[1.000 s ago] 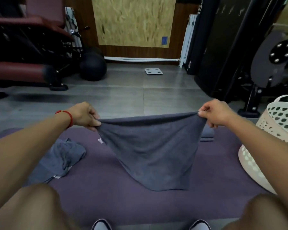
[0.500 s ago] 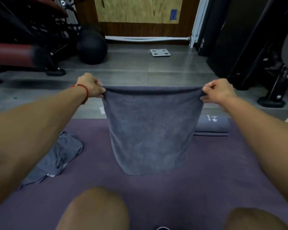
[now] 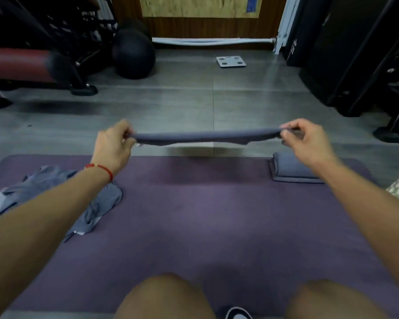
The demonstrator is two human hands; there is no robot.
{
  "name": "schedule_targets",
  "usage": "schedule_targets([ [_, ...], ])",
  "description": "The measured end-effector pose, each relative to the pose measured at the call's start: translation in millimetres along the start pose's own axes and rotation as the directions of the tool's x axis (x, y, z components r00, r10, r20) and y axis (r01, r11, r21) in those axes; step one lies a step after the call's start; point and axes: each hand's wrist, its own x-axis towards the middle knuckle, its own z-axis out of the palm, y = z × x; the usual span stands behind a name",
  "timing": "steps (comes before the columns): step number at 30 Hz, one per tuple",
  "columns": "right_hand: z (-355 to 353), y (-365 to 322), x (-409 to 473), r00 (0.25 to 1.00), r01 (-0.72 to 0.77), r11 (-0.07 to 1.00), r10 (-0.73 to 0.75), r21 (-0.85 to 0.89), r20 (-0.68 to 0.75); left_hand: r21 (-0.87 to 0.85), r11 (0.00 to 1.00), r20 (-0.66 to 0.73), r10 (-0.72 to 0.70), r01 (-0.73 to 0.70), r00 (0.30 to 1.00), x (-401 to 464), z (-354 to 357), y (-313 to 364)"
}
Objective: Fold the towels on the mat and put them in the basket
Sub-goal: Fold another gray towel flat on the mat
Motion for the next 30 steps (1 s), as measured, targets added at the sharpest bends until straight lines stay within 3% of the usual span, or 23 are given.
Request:
schedule_targets([
  [4,26,71,-68,0.983,-0.068,0.986,0.092,-0.152,0.16,0.054,0.999,0.247,-0.014,0.001,0.969,-96,52,-43],
  [8,55,146,-140,0.917,-0.13,0.938,0.237,-0.32,0.321,0.144,0.98,0.445,-0.186,0.135,0.876,-192,101,-72],
  [10,68,172,-176,0.873,-0.112,0.905,0.286,-0.409,0.394,0.202,0.964,0.519,-0.256,0.174,0.815,-231,119,-82],
  [13,75,204,-213,0.85,-0.084,0.875,0.313,-0.477,0.424,0.201,0.972,0.569,-0.218,0.123,0.793,-266,136,-97],
  [17,77,224,-234,0.776,0.041,0.803,0.349,-0.594,0.525,0.229,0.973,0.621,-0.117,-0.036,0.775,-289,141,-106],
  [21,76,221,-244,0.719,0.172,0.712,0.382,-0.681,0.581,0.295,0.95,0.679,-0.129,-0.107,0.723,-308,142,-105],
  [25,77,201,-247,0.558,0.387,0.587,0.465,-0.711,0.687,0.443,0.87,0.785,-0.259,-0.218,0.564,-305,135,-83],
  [27,81,194,-248,0.621,0.428,0.562,0.386,-0.708,0.682,0.509,0.801,0.808,-0.32,-0.314,0.495,-292,133,-65],
  [30,90,186,-235,0.722,0.413,0.539,0.298,-0.734,0.625,0.53,0.784,0.765,-0.277,-0.324,0.582,-265,138,-45],
])
